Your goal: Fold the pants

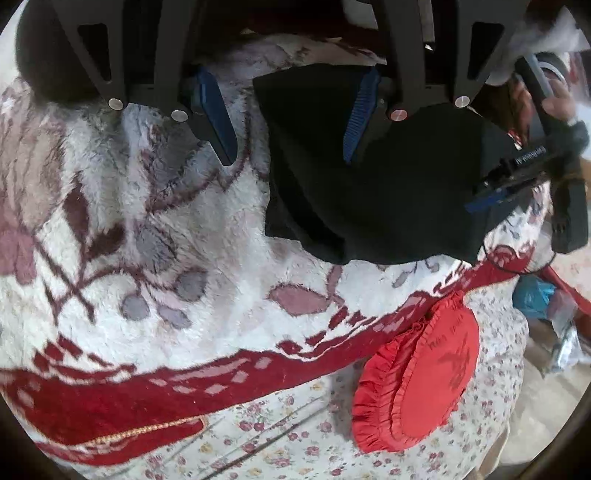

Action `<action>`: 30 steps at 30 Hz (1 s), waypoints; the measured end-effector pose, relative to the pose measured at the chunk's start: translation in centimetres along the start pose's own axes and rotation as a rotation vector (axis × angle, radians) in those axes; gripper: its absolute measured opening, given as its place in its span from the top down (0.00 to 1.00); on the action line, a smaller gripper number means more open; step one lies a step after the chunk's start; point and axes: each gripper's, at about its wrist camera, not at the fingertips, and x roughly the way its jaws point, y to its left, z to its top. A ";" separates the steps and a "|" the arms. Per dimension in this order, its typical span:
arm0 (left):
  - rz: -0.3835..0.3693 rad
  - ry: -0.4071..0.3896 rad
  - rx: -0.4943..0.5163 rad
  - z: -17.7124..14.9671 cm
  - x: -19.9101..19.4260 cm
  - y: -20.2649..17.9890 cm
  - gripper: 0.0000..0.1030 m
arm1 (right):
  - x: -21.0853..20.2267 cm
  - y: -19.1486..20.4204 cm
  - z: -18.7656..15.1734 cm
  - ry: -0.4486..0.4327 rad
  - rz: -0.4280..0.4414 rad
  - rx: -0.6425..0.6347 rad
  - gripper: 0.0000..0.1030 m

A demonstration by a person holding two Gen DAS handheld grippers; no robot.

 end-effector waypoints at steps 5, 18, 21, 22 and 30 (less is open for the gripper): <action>-0.027 0.005 0.049 0.5 0.3 -1.5 0.53 | -0.3 0.1 0.0 -0.001 -0.008 -0.008 0.44; -0.122 0.020 0.158 3.4 0.7 -6.0 0.48 | -1.2 2.0 -1.3 0.009 0.169 -0.085 0.88; -0.137 0.001 0.154 4.0 -0.3 -6.1 0.48 | -1.3 2.4 -1.3 0.021 0.297 -0.058 0.89; -0.142 -0.004 0.151 4.3 -0.5 -6.1 0.48 | -0.9 2.3 -1.3 0.030 0.333 -0.047 0.89; -0.118 0.050 0.203 4.8 1.9 -8.5 0.47 | 0.3 -1.5 -1.6 0.047 0.194 0.066 0.86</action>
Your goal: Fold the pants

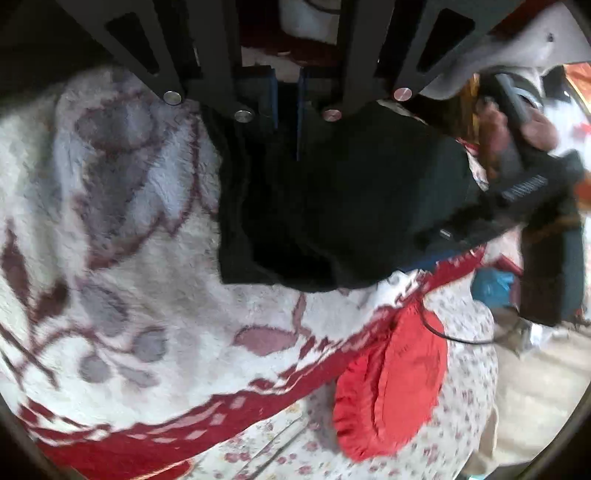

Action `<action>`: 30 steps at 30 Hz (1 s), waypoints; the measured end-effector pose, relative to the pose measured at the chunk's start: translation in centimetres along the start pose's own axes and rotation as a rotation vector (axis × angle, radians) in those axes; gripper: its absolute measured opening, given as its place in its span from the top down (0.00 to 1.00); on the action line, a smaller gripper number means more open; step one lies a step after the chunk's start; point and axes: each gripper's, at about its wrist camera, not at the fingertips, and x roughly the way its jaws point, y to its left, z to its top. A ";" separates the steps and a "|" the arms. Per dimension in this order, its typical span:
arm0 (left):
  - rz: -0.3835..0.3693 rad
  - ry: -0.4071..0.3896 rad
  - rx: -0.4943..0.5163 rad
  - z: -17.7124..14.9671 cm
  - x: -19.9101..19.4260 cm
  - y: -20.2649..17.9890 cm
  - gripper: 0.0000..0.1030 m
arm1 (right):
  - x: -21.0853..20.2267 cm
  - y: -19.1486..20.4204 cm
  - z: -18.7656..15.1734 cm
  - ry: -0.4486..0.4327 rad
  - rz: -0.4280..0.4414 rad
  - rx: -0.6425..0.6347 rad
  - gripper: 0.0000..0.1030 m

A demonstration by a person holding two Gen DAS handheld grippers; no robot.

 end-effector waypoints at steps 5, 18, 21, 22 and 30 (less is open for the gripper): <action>-0.008 0.014 0.087 1.2 1.4 -1.7 0.47 | -1.6 -0.5 -1.1 0.011 -0.055 -0.036 0.49; -0.077 0.092 0.337 3.1 6.1 -6.0 0.37 | 0.2 -1.8 -2.1 0.009 -0.010 0.015 0.47; -0.130 0.118 0.344 3.4 6.7 -6.5 0.25 | -0.2 -2.0 -2.2 0.001 -0.005 0.011 0.45; -0.141 0.121 0.351 3.5 7.0 -6.7 0.21 | -0.2 -2.0 -2.3 -0.003 -0.002 0.013 0.45; -0.100 0.093 0.444 2.7 7.2 -7.4 0.44 | 0.3 -0.7 -2.8 -0.018 -0.016 -0.010 0.58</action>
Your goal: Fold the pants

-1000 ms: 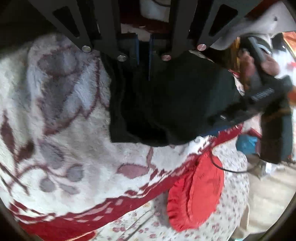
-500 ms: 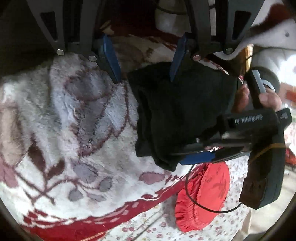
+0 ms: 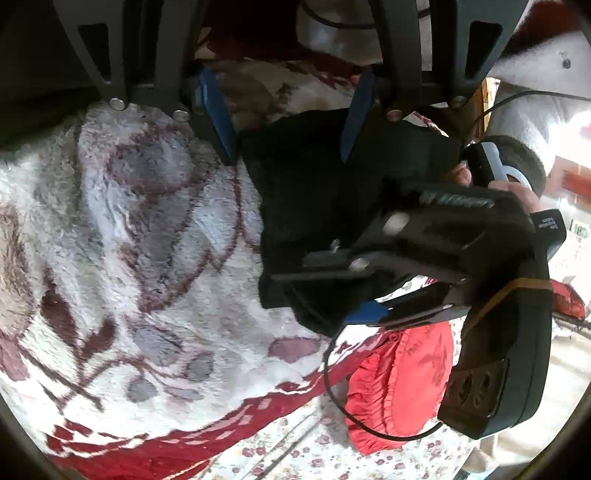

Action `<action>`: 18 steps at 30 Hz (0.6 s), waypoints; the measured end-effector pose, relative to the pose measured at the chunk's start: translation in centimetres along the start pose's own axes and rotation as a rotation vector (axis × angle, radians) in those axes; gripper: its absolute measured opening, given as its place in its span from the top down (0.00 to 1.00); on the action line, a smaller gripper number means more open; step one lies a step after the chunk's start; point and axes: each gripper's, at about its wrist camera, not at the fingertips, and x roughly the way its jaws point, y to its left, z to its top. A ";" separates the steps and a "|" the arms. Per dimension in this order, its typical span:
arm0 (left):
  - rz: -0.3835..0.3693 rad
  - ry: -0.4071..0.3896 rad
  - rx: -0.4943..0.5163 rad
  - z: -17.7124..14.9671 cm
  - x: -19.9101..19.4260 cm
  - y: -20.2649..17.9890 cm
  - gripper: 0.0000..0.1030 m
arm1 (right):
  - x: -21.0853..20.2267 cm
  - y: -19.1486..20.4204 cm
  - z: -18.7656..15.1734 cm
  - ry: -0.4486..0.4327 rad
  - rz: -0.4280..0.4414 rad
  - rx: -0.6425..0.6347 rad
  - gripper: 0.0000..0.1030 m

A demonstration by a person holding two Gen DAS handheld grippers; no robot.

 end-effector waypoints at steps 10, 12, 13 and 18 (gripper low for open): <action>-0.069 -0.087 -0.050 -1.3 -2.7 1.4 0.81 | -1.6 3.6 0.7 -0.096 0.098 -0.056 0.84; -0.081 -0.131 -0.075 -1.7 -4.6 2.2 0.81 | -2.2 5.1 1.2 -0.111 0.119 -0.091 0.85; -0.083 -0.149 -0.084 -1.9 -5.4 2.5 0.81 | -2.5 6.0 1.5 -0.117 0.130 -0.116 0.85; -0.072 -0.251 -0.149 -4.3 -10.3 4.6 0.81 | -2.5 12.2 3.3 -0.119 0.179 -0.283 0.85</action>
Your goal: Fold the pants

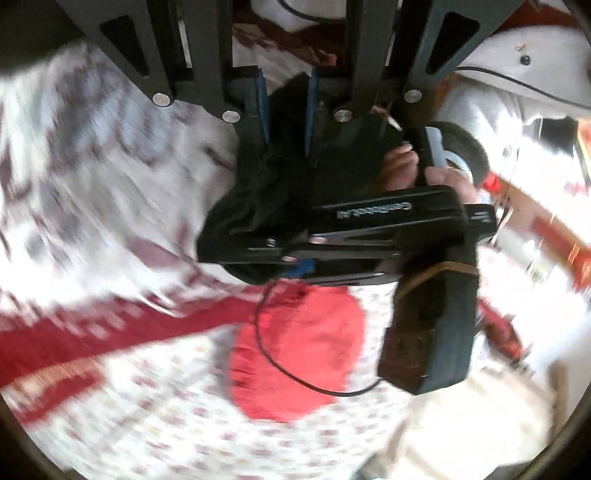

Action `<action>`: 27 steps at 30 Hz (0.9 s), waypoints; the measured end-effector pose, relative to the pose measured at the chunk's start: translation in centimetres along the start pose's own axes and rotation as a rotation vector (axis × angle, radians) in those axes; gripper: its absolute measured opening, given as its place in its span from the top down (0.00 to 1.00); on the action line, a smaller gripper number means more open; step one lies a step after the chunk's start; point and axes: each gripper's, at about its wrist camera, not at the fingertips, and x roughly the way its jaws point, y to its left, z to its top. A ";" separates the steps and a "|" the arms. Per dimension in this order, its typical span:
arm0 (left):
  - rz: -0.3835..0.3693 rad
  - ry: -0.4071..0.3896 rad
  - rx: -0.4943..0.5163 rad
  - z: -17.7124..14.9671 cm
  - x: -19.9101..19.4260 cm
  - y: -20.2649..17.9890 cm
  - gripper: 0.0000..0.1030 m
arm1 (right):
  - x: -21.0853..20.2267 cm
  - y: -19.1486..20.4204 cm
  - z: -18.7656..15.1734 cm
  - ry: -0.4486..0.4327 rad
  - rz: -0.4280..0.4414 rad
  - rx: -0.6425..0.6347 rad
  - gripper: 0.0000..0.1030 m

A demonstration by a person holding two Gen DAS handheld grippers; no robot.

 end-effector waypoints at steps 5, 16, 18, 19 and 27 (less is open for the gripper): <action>0.062 -0.060 -0.169 -3.1 -5.6 5.3 0.73 | 5.2 4.2 1.7 0.086 0.092 -0.121 0.85; 0.242 -0.113 -0.490 -13.5 -12.7 11.6 0.68 | 16.5 6.3 0.3 0.362 0.222 -0.122 0.62; 0.246 -0.117 -0.515 -14.8 -13.4 11.6 0.63 | 13.3 5.7 1.4 0.297 0.259 -0.087 0.43; 0.249 -0.119 -0.525 -15.3 -13.6 11.3 0.58 | 12.2 5.4 1.8 0.263 0.244 -0.083 0.43; 0.296 -0.115 -0.516 -16.6 -12.1 7.4 0.52 | 12.2 3.2 3.9 0.199 -0.119 -0.201 0.58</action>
